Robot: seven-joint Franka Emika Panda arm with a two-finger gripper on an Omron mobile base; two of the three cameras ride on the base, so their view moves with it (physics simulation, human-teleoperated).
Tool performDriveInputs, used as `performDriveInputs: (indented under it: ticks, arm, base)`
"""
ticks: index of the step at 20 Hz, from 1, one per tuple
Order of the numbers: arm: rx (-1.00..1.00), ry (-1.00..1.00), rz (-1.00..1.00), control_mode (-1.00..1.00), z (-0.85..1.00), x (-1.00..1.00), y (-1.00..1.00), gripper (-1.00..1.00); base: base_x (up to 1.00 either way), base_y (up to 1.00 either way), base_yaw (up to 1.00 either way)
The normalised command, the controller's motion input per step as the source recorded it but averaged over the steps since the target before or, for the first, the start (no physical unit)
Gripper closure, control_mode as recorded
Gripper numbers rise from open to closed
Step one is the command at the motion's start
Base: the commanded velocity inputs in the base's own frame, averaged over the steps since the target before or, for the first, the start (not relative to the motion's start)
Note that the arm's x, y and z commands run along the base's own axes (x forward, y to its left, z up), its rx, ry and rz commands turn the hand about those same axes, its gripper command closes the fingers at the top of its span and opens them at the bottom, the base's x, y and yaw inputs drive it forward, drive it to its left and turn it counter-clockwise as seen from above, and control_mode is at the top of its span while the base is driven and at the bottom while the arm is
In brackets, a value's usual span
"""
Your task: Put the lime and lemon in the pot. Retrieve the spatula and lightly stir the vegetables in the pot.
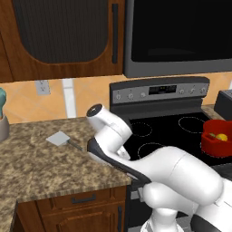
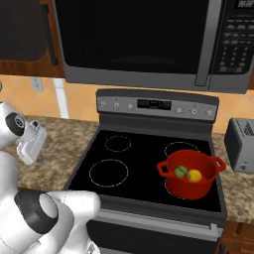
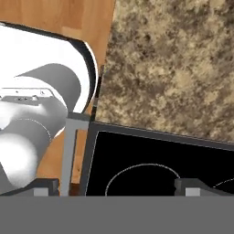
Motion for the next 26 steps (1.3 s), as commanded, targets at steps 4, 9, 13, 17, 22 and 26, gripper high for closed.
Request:
performDriveInputs:
  ticks: [4,9,13,17,22,26]
  arm:
    - [0.00,0.39,0.69,-1.00,0.00,0.22,0.29,-1.00]
    - [-0.06,0.14,0.71,-1.00,-0.01,0.16,0.18,-1.00]
    - [-0.03,0.12,0.70,-1.00,-0.06,0.19,0.21,-1.00]
    - [0.00,0.23,0.60,-1.00,-0.01,0.38,0.24,-1.00]
    - [0.00,0.23,0.44,-1.00,-0.09,0.49,0.38,-1.00]
    - [0.00,0.10,0.36,-1.00,-0.31,0.28,0.43,-1.00]
  base:
    - [0.00,0.00,0.00]
    - [0.00,0.00,0.00]
    - [0.00,0.00,0.00]
    - [0.00,0.00,0.00]
    - [0.00,0.00,0.00]
    - [0.00,0.00,0.00]
